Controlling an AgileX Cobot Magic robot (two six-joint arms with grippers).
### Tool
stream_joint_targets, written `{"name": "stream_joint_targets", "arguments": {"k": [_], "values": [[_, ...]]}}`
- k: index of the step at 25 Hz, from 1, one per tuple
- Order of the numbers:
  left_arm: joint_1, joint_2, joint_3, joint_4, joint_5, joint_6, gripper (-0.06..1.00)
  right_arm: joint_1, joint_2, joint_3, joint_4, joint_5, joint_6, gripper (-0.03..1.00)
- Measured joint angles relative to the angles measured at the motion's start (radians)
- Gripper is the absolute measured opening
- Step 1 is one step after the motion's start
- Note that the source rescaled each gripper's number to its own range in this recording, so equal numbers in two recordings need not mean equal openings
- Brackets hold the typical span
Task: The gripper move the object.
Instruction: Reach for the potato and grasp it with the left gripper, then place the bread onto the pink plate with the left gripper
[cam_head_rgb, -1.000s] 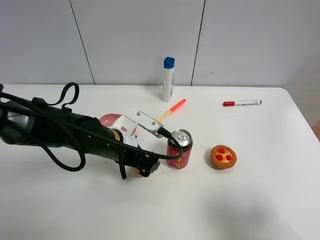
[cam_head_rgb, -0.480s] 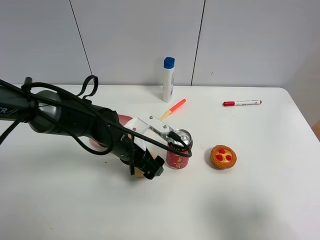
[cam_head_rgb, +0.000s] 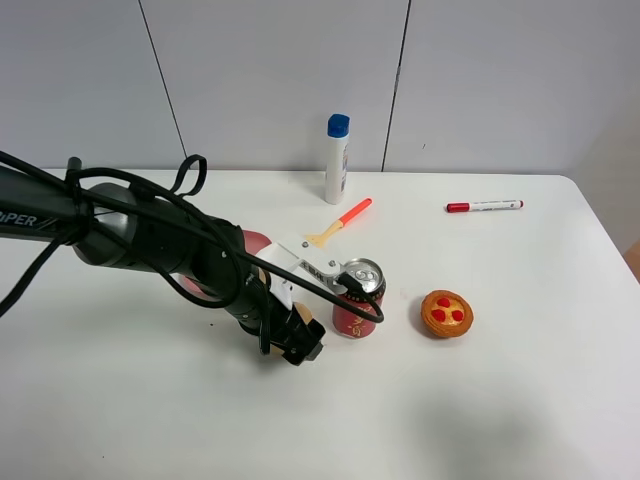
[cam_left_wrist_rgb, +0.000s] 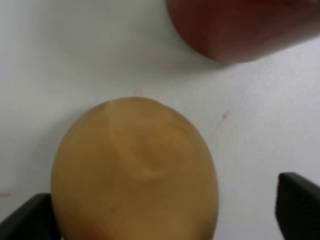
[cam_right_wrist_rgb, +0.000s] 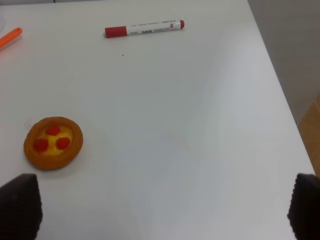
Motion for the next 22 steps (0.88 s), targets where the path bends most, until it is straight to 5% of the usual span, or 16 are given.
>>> {"name": "stream_joint_targets", "arguments": {"k": [10,22], "values": [[0.002,0.000,-0.001,0.004,-0.004,0.000,0.10,0.000,0.000,0.000,0.000,0.000,0.000,1.00],[0.040,-0.059,-0.001,0.016,-0.007,0.000,0.01,0.000,0.000,0.000,0.000,0.000,0.000,1.00]]}}
